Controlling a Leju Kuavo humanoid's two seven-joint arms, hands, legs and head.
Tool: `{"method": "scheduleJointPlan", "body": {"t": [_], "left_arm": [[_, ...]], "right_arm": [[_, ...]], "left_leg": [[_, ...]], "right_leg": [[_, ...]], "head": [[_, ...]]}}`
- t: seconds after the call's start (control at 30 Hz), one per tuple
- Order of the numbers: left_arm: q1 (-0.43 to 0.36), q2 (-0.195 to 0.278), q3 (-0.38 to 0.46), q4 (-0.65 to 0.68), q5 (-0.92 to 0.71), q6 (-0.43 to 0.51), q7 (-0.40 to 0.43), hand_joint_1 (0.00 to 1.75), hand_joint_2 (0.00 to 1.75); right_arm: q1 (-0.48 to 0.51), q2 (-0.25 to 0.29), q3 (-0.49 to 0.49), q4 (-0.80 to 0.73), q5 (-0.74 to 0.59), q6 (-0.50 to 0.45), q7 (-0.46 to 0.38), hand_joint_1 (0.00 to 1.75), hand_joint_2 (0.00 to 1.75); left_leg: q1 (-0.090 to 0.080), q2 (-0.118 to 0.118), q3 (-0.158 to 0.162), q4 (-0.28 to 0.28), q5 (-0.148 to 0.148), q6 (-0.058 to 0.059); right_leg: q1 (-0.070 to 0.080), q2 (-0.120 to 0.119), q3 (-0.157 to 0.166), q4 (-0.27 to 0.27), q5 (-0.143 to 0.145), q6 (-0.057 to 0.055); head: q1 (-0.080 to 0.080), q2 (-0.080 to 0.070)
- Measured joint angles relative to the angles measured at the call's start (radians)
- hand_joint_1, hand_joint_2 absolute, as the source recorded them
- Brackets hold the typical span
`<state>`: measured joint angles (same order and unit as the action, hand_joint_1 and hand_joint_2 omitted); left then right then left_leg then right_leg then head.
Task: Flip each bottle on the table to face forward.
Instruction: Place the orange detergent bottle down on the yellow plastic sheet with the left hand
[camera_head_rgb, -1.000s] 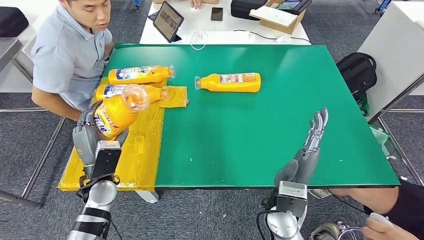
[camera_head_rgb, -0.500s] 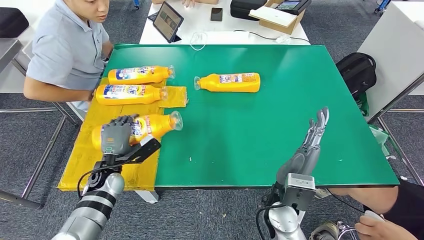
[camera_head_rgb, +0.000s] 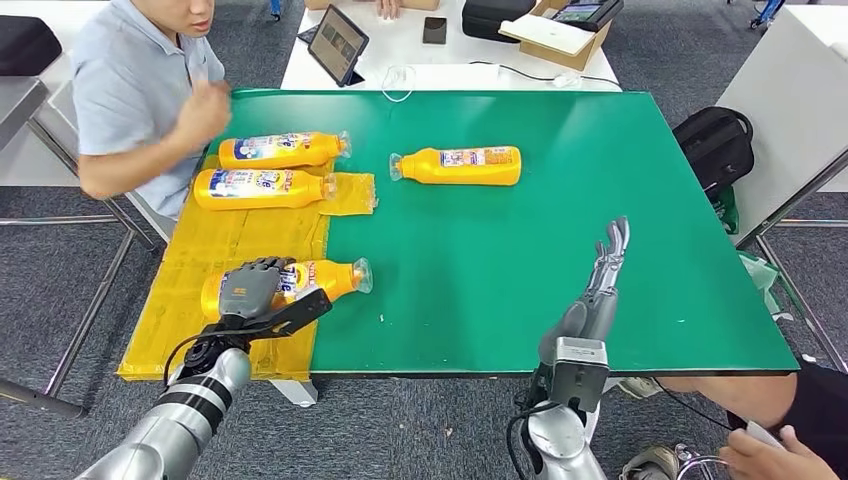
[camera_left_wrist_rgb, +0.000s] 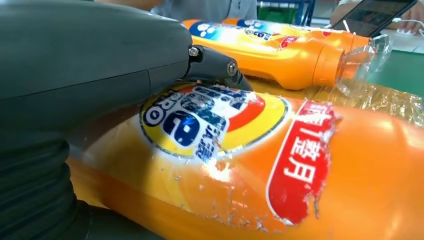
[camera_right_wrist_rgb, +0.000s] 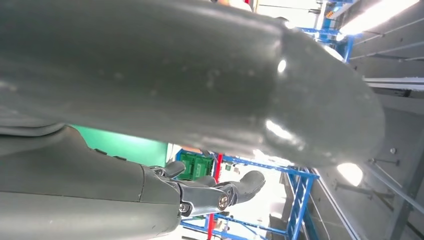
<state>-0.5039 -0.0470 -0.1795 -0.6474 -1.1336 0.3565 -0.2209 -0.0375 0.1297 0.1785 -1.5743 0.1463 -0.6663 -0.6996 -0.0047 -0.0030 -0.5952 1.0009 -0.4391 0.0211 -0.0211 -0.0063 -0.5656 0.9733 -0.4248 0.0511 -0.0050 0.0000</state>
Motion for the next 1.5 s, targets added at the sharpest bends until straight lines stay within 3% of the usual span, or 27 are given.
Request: {"method": "scheduleJointPlan", "body": {"t": [0.03,0.17,0.47,0.6,0.63,0.73,0.77,0.87,0.97,1.1,1.23,1.37,1.5], "left_arm": [[0.001,0.0,0.0,0.001,0.016,-0.005,-0.007,0.02,0.0],[0.01,-0.001,0.005,0.002,0.107,-0.047,-0.058,0.0,0.0],[0.05,-0.018,0.041,-0.079,0.426,-0.337,-0.21,0.0,0.0],[0.104,-0.029,0.054,-0.157,0.51,-0.335,-0.264,0.0,0.0],[0.121,-0.031,0.056,-0.181,0.522,-0.318,-0.277,0.0,0.0],[0.167,-0.038,0.058,-0.274,0.538,-0.195,-0.322,0.0,1.31],[0.178,-0.04,0.058,-0.309,0.538,-0.13,-0.341,0.0,1.75],[0.191,-0.046,0.057,-0.411,0.556,0.048,-0.402,0.0,1.75],[0.201,-0.053,0.054,-0.512,0.611,0.126,-0.428,0.0,1.75],[0.219,-0.058,0.054,-0.619,0.712,0.152,-0.438,0.0,1.75],[0.269,-0.063,0.054,-0.742,0.831,0.144,-0.433,0.0,1.75],[0.339,-0.069,0.055,-0.835,0.843,0.144,-0.434,0.0,1.75],[0.406,-0.078,0.044,-0.907,0.841,0.141,-0.433,0.0,1.75]], "right_arm": [[-0.001,0.0,0.001,0.007,0.001,0.003,0.0,0.0,0.0],[-0.005,-0.001,0.004,0.032,0.007,0.015,0.0,0.0,0.0],[-0.019,-0.004,0.005,0.075,0.002,0.041,0.0,0.0,0.0],[-0.022,-0.004,0.005,0.089,-0.004,0.046,0.0,0.0,0.0],[-0.022,-0.004,0.005,0.09,-0.005,0.046,0.0,0.0,0.44],[-0.022,-0.006,0.009,0.094,0.028,0.021,0.0,0.0,1.75],[-0.025,-0.008,0.013,0.101,0.061,0.008,0.0,0.0,1.75],[-0.045,-0.024,0.038,0.153,0.173,-0.011,0.0,0.0,1.75],[-0.07,-0.045,0.06,0.211,0.231,-0.016,0.0,0.0,1.75],[-0.096,-0.067,0.063,0.273,0.311,0.007,0.018,0.0,1.75],[-0.13,-0.103,0.041,0.364,0.509,0.088,0.133,0.0,1.75],[-0.161,-0.161,0.019,0.474,0.721,0.099,0.239,0.0,1.75],[-0.185,-0.198,-0.005,0.558,0.775,0.125,0.28,0.0,1.75]], "left_leg": [[0.0,0.0,0.001,0.0,0.0,0.0],[0.0,-0.001,0.003,0.0,0.0,0.0],[0.0,-0.002,0.009,0.0,0.0,0.0],[0.0,-0.001,0.008,0.0,0.001,0.0],[0.0,-0.001,0.008,0.0,0.001,0.0],[0.0,-0.001,0.006,0.0,0.001,0.0],[0.0,-0.001,0.005,0.0,0.001,0.0],[0.0,-0.001,0.003,0.0,0.001,0.0],[0.0,-0.002,0.002,0.0,0.001,0.0],[0.0,-0.001,0.001,0.0,0.0,0.0],[0.0,-0.002,0.001,0.0,0.0,0.0],[0.0,-0.002,0.001,0.0,0.0,0.001],[0.0,-0.002,0.0,0.0,0.0,0.001]], "right_leg": [[0.0,0.0,0.001,0.0,0.0,0.0],[0.0,-0.001,0.003,0.0,0.0,0.0],[0.0,-0.003,0.009,0.0,-0.001,0.0],[0.0,-0.003,0.008,0.0,0.0,0.0],[0.0,-0.003,0.008,0.0,0.0,0.0],[0.0,-0.002,0.006,0.0,0.0,0.0],[0.0,-0.002,0.005,0.0,0.0,0.0],[0.0,-0.003,0.003,0.0,0.0,0.0],[0.0,-0.003,0.003,0.0,0.0,0.0],[0.0,-0.002,0.002,0.0,0.0,0.0],[0.0,-0.002,0.002,0.0,0.0,0.0],[0.0,-0.003,0.001,-0.001,0.0,0.0],[0.0,-0.003,0.001,-0.001,0.0,0.0]], "head": [[0.0,0.0],[0.0,0.0],[0.0,0.0],[0.0,0.0],[0.0,0.0],[0.0,0.0],[0.0,0.0],[0.0,0.0],[0.0,0.0],[0.0,0.0],[0.0,0.0],[0.0,0.0],[0.0,0.0]]}}
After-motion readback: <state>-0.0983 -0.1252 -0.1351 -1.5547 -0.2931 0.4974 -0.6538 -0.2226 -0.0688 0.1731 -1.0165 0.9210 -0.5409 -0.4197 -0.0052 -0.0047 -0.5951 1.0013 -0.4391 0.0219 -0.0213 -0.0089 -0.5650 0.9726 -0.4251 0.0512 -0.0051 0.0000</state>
